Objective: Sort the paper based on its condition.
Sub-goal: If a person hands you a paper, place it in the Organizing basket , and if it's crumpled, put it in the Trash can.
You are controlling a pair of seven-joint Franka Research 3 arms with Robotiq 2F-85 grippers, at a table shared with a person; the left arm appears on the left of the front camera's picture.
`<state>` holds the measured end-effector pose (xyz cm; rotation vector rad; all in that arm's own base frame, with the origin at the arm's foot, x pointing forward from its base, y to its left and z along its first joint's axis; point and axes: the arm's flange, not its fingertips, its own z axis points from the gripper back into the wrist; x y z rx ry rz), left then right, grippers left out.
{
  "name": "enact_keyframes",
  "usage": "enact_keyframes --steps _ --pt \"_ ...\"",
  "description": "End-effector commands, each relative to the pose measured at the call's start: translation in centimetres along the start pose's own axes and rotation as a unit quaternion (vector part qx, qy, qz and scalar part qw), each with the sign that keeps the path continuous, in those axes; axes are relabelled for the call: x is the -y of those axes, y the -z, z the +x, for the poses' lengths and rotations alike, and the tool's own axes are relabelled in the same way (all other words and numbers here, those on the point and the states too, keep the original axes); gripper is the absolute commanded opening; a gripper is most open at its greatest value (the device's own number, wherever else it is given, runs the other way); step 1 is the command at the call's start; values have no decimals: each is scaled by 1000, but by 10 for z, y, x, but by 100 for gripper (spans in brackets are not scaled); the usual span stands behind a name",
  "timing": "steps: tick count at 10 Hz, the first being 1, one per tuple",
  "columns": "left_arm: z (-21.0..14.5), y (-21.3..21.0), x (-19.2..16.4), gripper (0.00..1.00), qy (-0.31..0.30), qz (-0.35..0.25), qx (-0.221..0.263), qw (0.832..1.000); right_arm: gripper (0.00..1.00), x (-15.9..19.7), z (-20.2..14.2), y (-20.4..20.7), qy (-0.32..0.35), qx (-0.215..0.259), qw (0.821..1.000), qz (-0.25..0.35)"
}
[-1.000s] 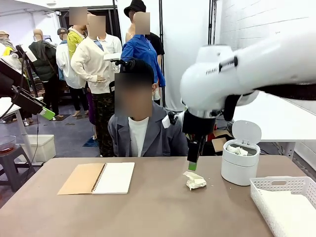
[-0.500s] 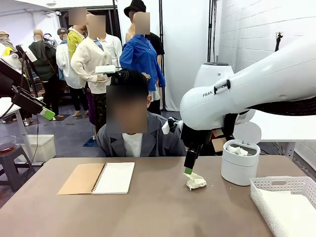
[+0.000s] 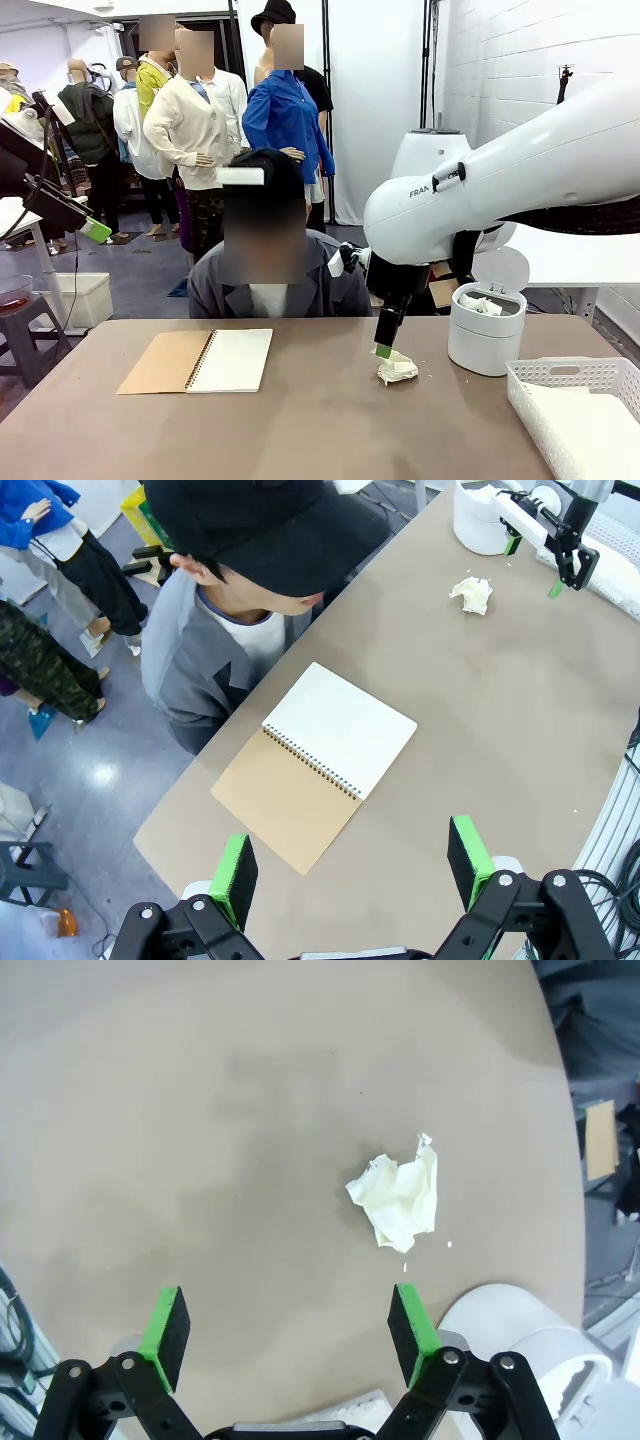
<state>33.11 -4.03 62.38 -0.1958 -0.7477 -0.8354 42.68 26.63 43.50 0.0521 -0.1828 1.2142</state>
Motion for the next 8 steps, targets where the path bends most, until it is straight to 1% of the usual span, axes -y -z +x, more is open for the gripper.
enact_keyframes --steps 1,2,3,4,6,8 --pt "0 0 -2 100 -1 1 3 1000 100 20 13 39 -29 11 999 -9" --pt "0 0 -2 100 -1 1 3 1000 100 20 14 48 -49 14 999 -18" --pt "0 0 -2 100 -1 1 3 1000 100 23 13 58 -84 16 996 -25" --pt "0 0 -2 100 -1 1 3 1000 100 25 15 69 -103 9 994 -24" --pt "0 0 -2 100 -1 1 3 1000 100 35 17 84 -116 12 992 -49" --pt "0 0 -2 100 -1 1 3 1000 100 44 15 95 -118 1 991 -61"
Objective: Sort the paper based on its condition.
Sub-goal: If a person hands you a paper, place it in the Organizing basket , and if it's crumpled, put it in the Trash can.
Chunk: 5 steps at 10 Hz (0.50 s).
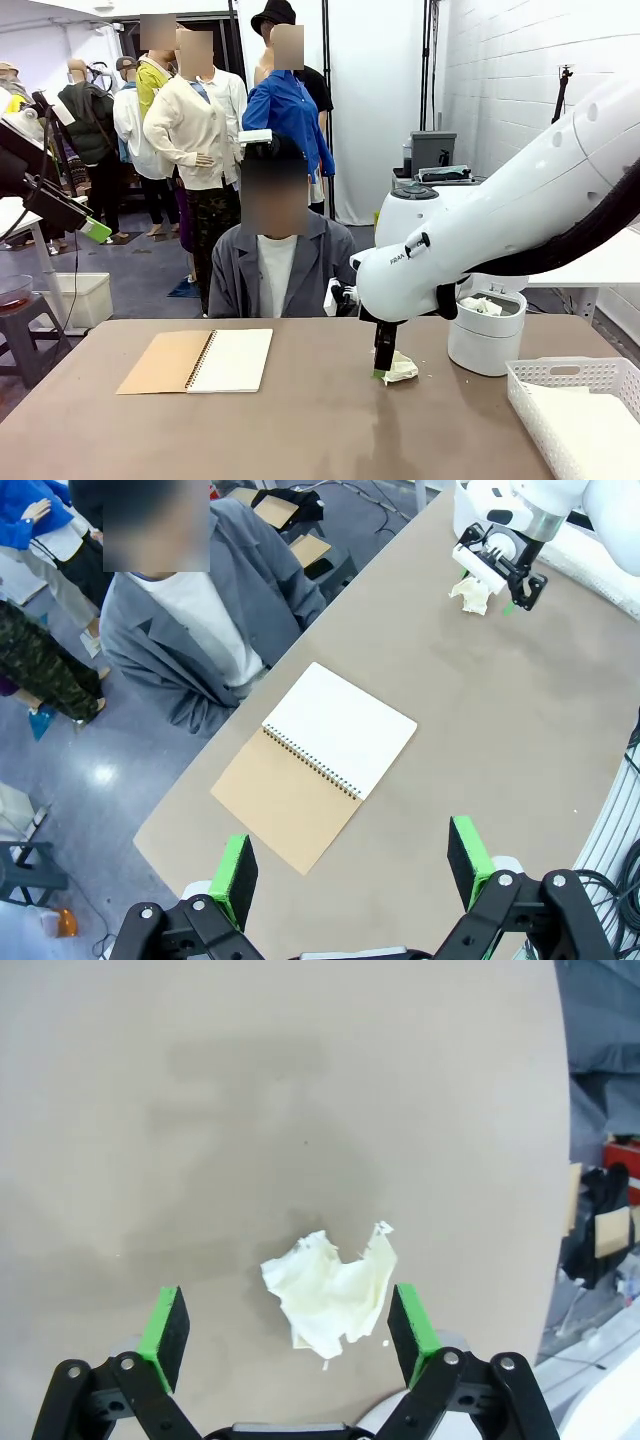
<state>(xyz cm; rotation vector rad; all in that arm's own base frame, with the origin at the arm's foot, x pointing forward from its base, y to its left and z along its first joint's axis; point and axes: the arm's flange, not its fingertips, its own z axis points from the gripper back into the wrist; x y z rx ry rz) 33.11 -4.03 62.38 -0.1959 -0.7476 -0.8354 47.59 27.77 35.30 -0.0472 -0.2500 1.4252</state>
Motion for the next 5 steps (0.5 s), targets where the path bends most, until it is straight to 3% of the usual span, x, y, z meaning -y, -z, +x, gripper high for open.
enact_keyframes --steps 1,5 --pt "0 0 -2 100 -1 1 3 1000 100 14 -2 16 -9 -10 1000 -17" --pt "0 0 -2 100 -1 1 3 1000 100 31 -9 44 -8 -32 999 31"
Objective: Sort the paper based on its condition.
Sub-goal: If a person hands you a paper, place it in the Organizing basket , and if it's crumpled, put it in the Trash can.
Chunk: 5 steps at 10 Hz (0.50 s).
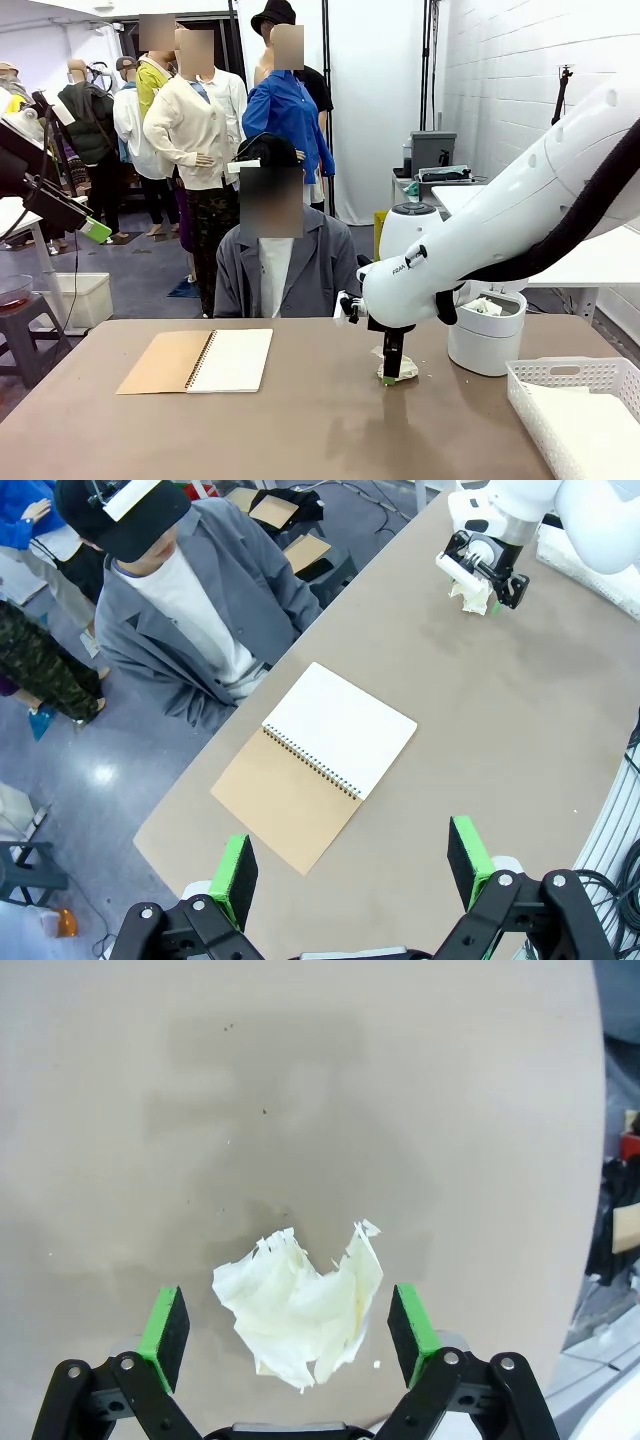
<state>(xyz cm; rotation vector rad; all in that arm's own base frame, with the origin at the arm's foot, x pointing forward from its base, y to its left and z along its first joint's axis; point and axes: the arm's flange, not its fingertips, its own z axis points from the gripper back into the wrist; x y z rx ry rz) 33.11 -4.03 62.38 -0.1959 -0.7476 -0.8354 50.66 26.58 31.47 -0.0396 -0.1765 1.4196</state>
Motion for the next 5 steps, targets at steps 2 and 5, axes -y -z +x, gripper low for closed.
enact_keyframes --steps 2,5 --pt "0 0 -2 100 -1 1 3 1000 100 9 1 10 -8 -9 1000 11" --pt "0 0 -2 100 -1 1 3 1000 57 12 -4 14 -10 -7 1000 15"
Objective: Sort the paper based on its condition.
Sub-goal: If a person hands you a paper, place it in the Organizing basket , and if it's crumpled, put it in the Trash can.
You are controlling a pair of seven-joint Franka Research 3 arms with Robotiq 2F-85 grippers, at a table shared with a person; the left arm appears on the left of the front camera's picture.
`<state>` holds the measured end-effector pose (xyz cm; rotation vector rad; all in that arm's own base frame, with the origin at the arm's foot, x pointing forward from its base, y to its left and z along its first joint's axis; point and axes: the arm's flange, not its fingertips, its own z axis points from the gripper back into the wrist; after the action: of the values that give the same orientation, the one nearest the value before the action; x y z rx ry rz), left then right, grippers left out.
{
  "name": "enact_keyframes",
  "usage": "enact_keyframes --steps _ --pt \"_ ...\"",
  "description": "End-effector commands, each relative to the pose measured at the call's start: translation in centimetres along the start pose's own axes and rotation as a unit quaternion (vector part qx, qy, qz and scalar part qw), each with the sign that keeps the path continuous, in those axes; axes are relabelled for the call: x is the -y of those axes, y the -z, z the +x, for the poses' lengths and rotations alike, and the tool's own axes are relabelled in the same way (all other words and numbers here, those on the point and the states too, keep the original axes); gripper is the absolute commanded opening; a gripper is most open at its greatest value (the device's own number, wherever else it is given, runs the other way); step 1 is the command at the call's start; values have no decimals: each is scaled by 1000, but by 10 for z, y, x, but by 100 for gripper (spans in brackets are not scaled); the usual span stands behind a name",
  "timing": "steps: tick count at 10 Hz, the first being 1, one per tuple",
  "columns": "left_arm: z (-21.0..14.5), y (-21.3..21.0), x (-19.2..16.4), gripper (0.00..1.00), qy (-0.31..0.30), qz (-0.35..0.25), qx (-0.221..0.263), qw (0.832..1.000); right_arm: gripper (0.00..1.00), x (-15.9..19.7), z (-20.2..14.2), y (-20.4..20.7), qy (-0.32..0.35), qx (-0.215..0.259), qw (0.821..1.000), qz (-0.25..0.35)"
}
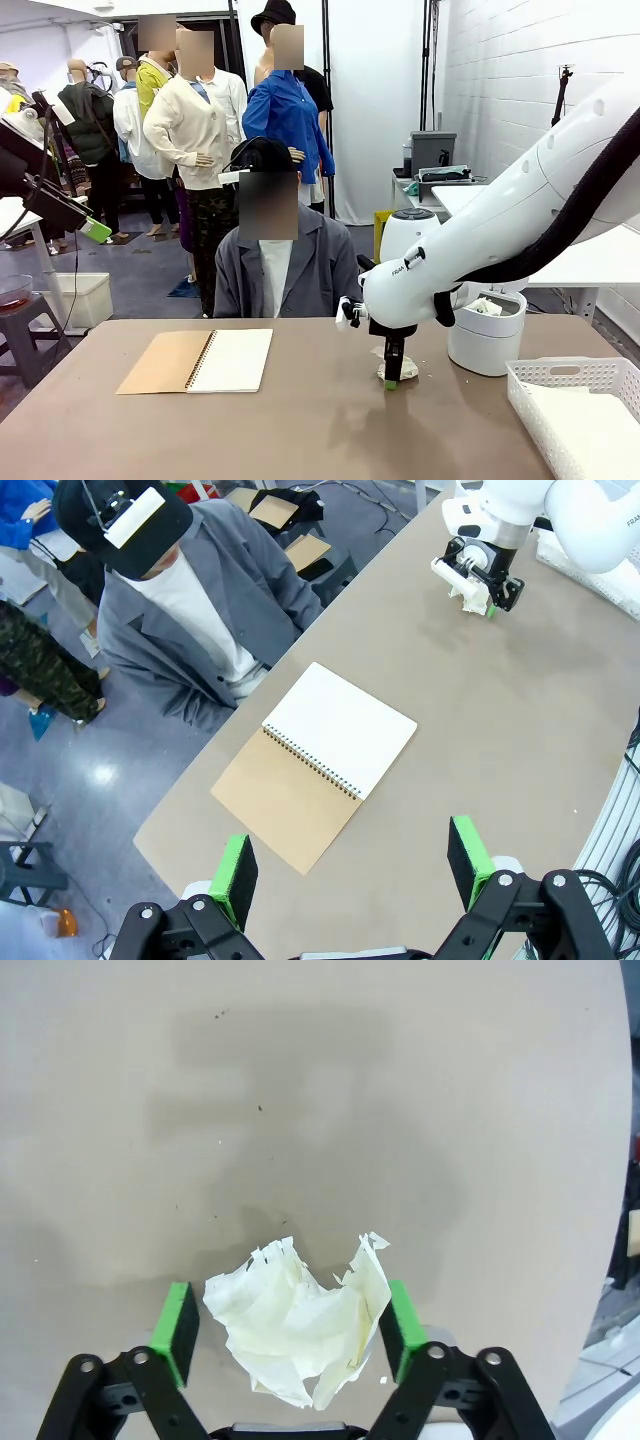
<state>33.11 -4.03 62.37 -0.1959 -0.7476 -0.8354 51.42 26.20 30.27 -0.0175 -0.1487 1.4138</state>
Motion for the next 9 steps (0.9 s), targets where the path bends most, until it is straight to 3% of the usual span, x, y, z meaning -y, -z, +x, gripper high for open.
enact_keyframes --steps 1,3,5,9 --pt "0 0 -2 100 -1 1 3 1000 37 6 0 2 -13 -5 1000 2" --pt "0 0 -2 100 -1 1 3 1000 0 6 -1 -2 -12 -7 1000 6" --pt "0 0 -2 100 -1 1 3 1000 0 5 -2 -11 -8 -7 1000 3" --pt "0 0 -2 100 -1 1 3 1000 0 3 -10 -82 42 -4 999 26"
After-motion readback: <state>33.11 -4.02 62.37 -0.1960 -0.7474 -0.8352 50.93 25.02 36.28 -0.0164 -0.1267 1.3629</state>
